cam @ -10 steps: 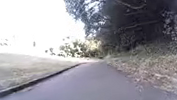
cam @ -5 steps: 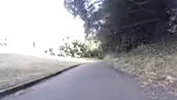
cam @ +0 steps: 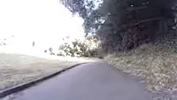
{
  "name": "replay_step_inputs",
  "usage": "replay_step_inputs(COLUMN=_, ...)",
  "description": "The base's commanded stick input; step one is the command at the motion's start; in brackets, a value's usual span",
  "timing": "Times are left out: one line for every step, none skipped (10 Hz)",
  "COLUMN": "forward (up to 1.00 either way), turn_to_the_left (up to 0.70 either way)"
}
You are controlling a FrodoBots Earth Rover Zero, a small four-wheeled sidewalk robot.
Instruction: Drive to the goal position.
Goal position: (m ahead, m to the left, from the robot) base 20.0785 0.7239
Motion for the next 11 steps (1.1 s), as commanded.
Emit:
replay_step_inputs(forward=0.7, turn_to_the_left=0.0)
replay_step_inputs(forward=0.7, turn_to_the_left=0.0)
replay_step_inputs(forward=0.7, turn_to_the_left=0.0)
replay_step_inputs(forward=0.7, turn_to_the_left=0.0)
replay_step_inputs(forward=0.7, turn_to_the_left=0.0)
replay_step_inputs(forward=0.7, turn_to_the_left=0.0)
replay_step_inputs(forward=0.7, turn_to_the_left=0.0)
replay_step_inputs(forward=0.7, turn_to_the_left=0.0)
replay_step_inputs(forward=0.7, turn_to_the_left=0.0)
replay_step_inputs(forward=0.7, turn_to_the_left=0.0)
replay_step_inputs(forward=0.7, turn_to_the_left=0.0)
